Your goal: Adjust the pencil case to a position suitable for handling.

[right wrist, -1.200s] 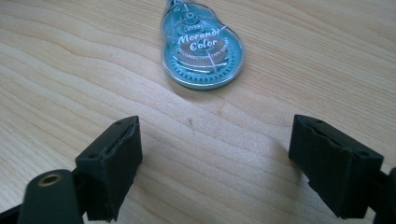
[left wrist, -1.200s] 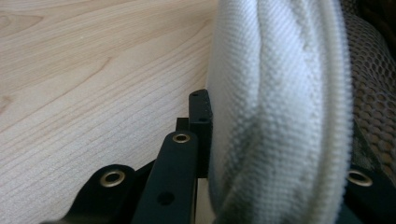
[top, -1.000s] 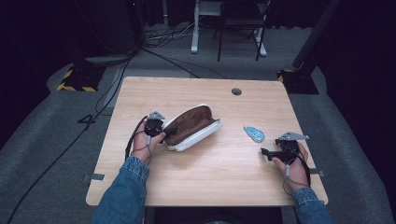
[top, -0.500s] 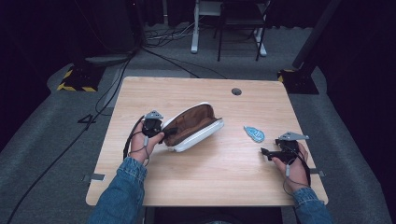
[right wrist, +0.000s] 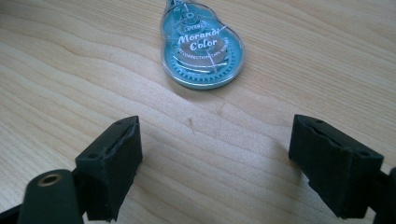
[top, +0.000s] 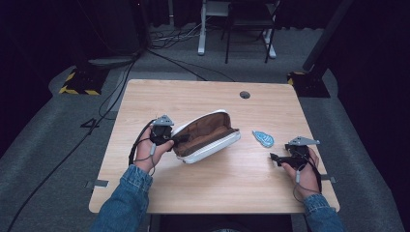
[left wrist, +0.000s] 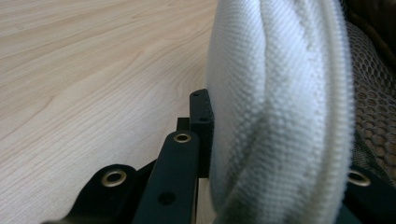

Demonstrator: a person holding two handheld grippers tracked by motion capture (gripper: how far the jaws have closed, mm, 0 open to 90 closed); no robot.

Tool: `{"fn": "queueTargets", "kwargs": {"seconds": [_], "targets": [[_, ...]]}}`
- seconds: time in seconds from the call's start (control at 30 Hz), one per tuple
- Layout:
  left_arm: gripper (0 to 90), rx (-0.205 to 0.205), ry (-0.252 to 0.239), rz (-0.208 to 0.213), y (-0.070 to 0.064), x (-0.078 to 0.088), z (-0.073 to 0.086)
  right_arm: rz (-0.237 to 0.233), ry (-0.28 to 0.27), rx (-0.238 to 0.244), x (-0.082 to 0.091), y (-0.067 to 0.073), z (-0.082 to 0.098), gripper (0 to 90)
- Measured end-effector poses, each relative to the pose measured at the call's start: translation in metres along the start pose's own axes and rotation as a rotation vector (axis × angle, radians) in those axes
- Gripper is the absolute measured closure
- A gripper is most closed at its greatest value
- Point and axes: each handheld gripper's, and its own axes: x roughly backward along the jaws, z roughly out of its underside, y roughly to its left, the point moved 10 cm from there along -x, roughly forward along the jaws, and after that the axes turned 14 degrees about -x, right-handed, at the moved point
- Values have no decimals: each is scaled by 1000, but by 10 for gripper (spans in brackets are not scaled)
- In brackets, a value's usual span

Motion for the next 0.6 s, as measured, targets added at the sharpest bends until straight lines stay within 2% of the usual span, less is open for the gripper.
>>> {"fn": "queueTargets", "kwargs": {"seconds": [0.33, 0.43, 0.57, 0.6], "targets": [[850, -46, 3, 50, -23, 0, -7, 0, 0, -1, 0, 0, 0, 175], [850, -60, 14, 71, -28, -1, -6, 0, 0, 0, 0, 0, 0, 174], [850, -64, 22, 80, -33, -3, -4, 0, 0, 0, 0, 0, 0, 175], [850, -66, 25, 92, -38, -5, -3, 0, 0, 0, 0, 0, 0, 175]]}}
